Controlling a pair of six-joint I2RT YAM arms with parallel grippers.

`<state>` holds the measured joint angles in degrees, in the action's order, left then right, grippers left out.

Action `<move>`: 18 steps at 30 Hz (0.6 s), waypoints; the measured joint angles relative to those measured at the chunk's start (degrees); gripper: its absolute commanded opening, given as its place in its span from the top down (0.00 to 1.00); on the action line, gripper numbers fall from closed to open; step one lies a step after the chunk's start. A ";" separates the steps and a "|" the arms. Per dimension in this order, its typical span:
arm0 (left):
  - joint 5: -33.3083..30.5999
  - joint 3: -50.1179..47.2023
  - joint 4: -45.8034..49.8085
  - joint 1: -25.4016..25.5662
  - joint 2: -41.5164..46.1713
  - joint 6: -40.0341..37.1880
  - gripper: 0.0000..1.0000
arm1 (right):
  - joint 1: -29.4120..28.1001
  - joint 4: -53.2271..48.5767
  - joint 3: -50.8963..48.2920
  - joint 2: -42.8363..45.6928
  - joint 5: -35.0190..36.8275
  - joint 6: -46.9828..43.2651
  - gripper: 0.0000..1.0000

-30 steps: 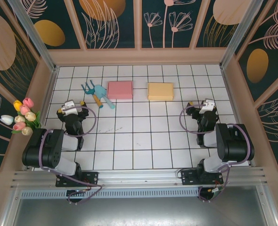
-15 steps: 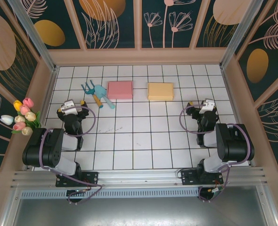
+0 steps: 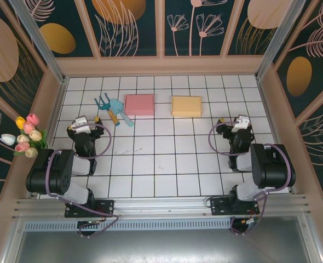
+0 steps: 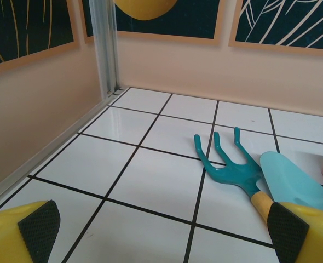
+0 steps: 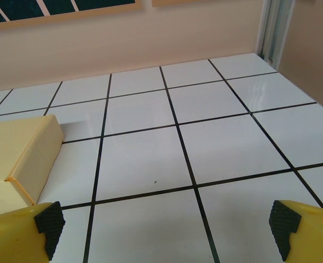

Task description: Fold the paper box

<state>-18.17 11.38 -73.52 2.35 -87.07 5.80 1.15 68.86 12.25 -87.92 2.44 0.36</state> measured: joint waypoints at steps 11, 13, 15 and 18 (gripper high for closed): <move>1.14 0.13 0.04 0.00 0.00 -0.04 0.01 | 0.00 0.00 0.00 0.00 0.00 0.00 0.01; 1.75 0.39 0.04 0.00 0.00 -0.13 0.01 | 0.00 0.00 0.00 0.00 0.00 -0.02 0.01; 2.16 0.55 0.04 0.00 0.00 -0.22 0.01 | 0.00 0.00 0.00 0.00 0.00 -0.02 0.01; 2.78 0.63 0.07 0.00 0.00 -0.22 0.01 | 0.00 0.00 0.00 0.00 0.00 -0.02 0.01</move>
<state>-15.40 12.01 -73.45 2.35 -87.07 5.58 1.15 68.86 12.25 -87.92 2.44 0.34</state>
